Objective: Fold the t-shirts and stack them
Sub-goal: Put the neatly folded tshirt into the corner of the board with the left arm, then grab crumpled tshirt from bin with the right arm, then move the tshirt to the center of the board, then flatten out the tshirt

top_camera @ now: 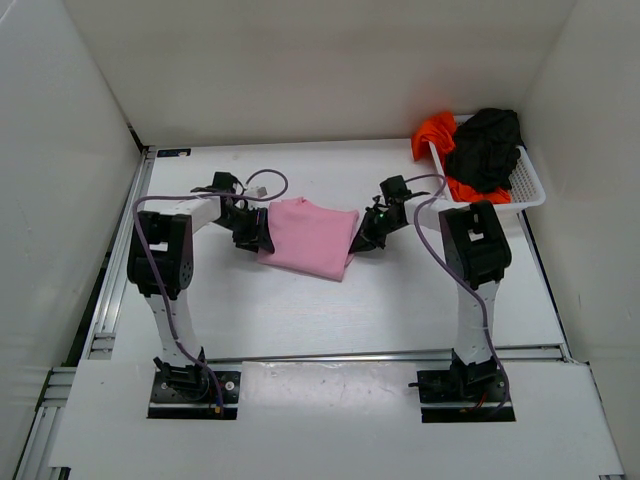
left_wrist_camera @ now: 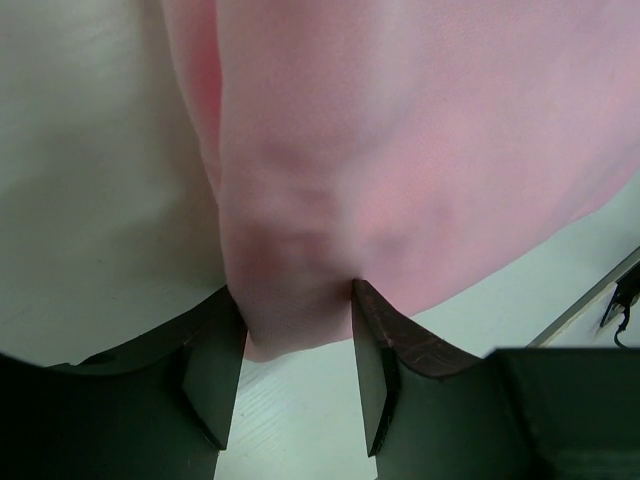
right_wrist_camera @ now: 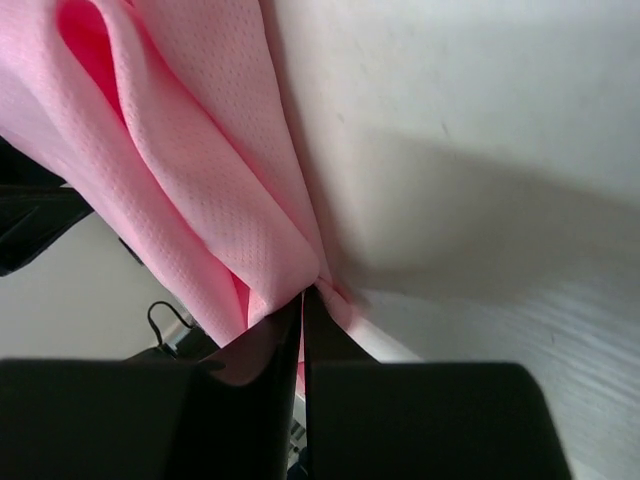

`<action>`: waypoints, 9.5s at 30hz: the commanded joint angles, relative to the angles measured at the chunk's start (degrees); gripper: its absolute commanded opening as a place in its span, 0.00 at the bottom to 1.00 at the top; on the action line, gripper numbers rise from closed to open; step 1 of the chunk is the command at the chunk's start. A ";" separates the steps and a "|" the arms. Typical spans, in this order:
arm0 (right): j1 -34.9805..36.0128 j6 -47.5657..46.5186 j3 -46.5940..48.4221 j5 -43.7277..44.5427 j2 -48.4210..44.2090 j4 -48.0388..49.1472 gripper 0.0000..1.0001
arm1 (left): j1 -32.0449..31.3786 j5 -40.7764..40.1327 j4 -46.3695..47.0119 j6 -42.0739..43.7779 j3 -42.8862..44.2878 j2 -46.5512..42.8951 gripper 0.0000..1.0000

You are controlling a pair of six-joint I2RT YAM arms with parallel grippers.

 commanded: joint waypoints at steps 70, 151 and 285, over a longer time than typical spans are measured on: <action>1.79 -11.36 -4.39 23.78 -18.99 -23.37 0.29 | -1.85 3.90 -11.21 0.67 18.40 12.06 0.10; -26.68 -4.29 48.61 39.69 -0.28 -27.45 0.87 | 10.10 -32.76 10.77 0.67 21.40 -20.28 1.00; 7.76 3.65 -37.70 30.37 -43.53 -9.41 0.82 | -19.25 -28.08 -13.70 0.67 -9.90 -29.96 1.00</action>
